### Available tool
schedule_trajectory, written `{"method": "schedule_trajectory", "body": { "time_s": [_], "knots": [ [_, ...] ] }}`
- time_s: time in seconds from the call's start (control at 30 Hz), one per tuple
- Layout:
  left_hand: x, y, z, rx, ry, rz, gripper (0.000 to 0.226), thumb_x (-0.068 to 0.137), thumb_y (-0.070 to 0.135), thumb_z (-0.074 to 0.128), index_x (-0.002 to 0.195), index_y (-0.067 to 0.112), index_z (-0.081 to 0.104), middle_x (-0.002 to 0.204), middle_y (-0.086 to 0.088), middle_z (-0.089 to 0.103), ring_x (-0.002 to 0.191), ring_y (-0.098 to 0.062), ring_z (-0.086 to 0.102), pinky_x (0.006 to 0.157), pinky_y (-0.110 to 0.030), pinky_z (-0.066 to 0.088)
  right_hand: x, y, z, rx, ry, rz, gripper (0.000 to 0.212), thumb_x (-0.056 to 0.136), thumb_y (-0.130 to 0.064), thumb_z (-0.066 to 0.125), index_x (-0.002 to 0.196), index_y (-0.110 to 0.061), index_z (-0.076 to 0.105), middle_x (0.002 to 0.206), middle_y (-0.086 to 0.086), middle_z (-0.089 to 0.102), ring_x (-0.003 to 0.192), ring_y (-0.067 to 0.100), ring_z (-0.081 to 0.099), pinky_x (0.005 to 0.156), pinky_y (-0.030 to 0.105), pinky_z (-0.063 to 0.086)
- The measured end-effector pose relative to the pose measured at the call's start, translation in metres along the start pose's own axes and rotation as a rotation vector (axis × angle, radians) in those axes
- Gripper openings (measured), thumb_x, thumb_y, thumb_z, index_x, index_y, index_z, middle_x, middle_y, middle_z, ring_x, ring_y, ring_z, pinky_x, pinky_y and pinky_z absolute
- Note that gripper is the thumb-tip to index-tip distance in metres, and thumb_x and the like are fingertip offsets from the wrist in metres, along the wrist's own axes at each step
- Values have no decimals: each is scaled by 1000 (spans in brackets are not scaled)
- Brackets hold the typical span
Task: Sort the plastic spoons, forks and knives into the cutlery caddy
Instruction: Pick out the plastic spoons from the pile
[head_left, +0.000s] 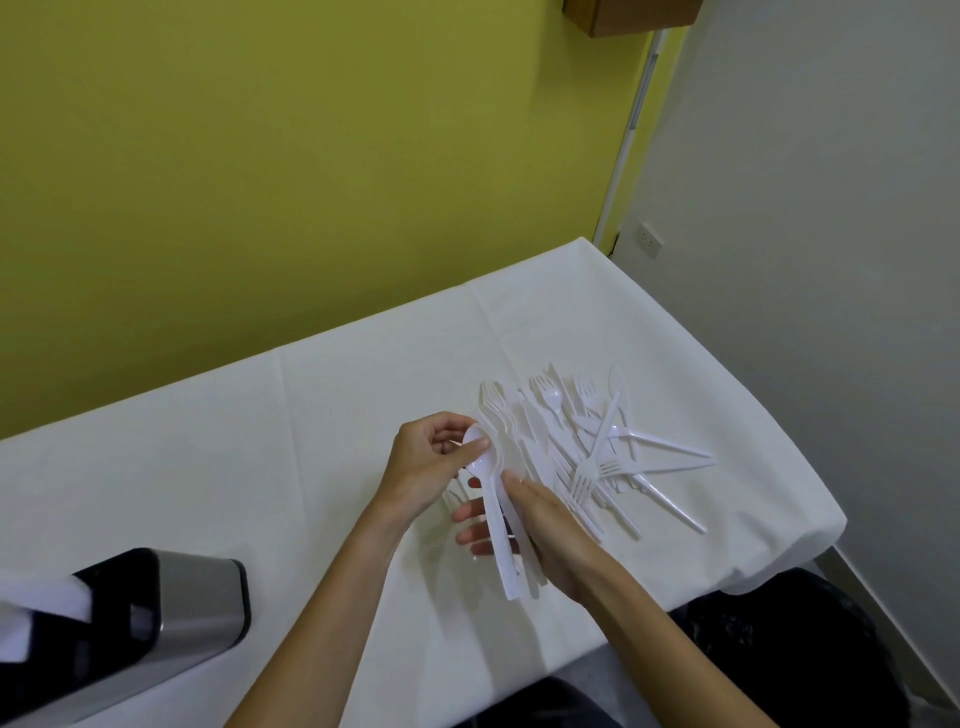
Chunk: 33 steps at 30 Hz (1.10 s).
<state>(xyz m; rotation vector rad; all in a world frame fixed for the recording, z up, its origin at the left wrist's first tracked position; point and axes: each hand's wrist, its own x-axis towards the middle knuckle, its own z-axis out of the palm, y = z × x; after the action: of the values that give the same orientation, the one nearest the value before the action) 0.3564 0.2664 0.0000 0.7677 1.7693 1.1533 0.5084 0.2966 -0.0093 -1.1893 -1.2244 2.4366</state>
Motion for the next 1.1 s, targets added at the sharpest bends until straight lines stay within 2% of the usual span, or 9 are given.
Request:
{"method": "schedule_trajectory", "body": {
  "time_s": [0.1, 0.17, 0.33, 0.47, 0.57, 0.73, 0.8, 0.93, 1.1],
  "knots": [
    [0, 2, -4, 87, -50, -3, 10, 83, 14, 72, 92, 14, 68, 66, -1, 67, 58, -7, 59, 60, -14, 47, 0, -1, 2, 51, -92, 39, 45, 103, -41, 27, 118, -8, 53, 77, 13, 64, 57, 25, 57, 61, 34, 50],
    [0, 4, -6, 99, -86, 0, 11, 84, 15, 72, 93, 13, 67, 75, 2, 69, 62, -8, 60, 59, -13, 47, -1, -2, 3, 6, -131, 23, 45, 102, -44, 28, 117, -8, 51, 65, 7, 53, 46, 18, 44, 53, 27, 41],
    [3, 11, -3, 90, -104, 49, 13, 81, 9, 74, 91, 11, 66, 76, 4, 66, 58, -1, 57, 59, -12, 47, -3, -4, 0, -71, -182, -24, 20, 98, -30, 51, 97, -10, 52, 58, 1, 40, 45, 14, 38, 52, 24, 37],
    [12, 12, 10, 146, -27, 119, 14, 79, 7, 75, 85, 16, 66, 75, 4, 64, 61, -3, 55, 62, -13, 48, -2, -1, -6, -291, 74, -138, 26, 95, -34, 55, 104, -10, 50, 69, 2, 57, 54, 19, 55, 58, 28, 49],
    [23, 17, 27, 152, -73, 136, 12, 80, 13, 75, 88, 16, 67, 80, 4, 65, 65, -6, 55, 64, -14, 49, -1, 5, -16, -345, 251, -201, 29, 96, -36, 50, 86, -10, 44, 66, 4, 46, 49, 13, 43, 48, 23, 38],
    [55, 28, 71, 232, -198, 157, 20, 92, 32, 60, 106, 18, 66, 105, 6, 65, 92, -11, 58, 75, -12, 44, -9, 10, -56, -311, 491, -209, 29, 100, -34, 41, 77, -16, 42, 55, -2, 39, 42, 5, 35, 47, 22, 31],
    [76, 28, 92, 361, -205, 210, 25, 97, 27, 52, 116, 15, 62, 117, 2, 62, 99, -13, 55, 78, -13, 42, -16, 12, -76, -269, 565, -237, 34, 101, -31, 40, 71, -16, 39, 55, -1, 36, 43, 8, 32, 46, 23, 30],
    [118, 18, 127, 879, -168, 273, 37, 96, 27, 48, 131, 14, 52, 132, -8, 51, 122, -27, 43, 100, -36, 37, -20, 17, -110, -220, 677, -256, 32, 101, -26, 41, 70, -17, 38, 51, -5, 34, 41, 7, 30, 42, 20, 27],
    [137, 14, 144, 1152, -133, 234, 41, 82, 42, 60, 115, 18, 57, 120, -5, 50, 116, -26, 39, 93, -36, 31, -19, 20, -129, -196, 719, -254, 33, 101, -26, 42, 69, -18, 37, 51, -7, 34, 42, 8, 30, 45, 23, 26]
  ]
}}
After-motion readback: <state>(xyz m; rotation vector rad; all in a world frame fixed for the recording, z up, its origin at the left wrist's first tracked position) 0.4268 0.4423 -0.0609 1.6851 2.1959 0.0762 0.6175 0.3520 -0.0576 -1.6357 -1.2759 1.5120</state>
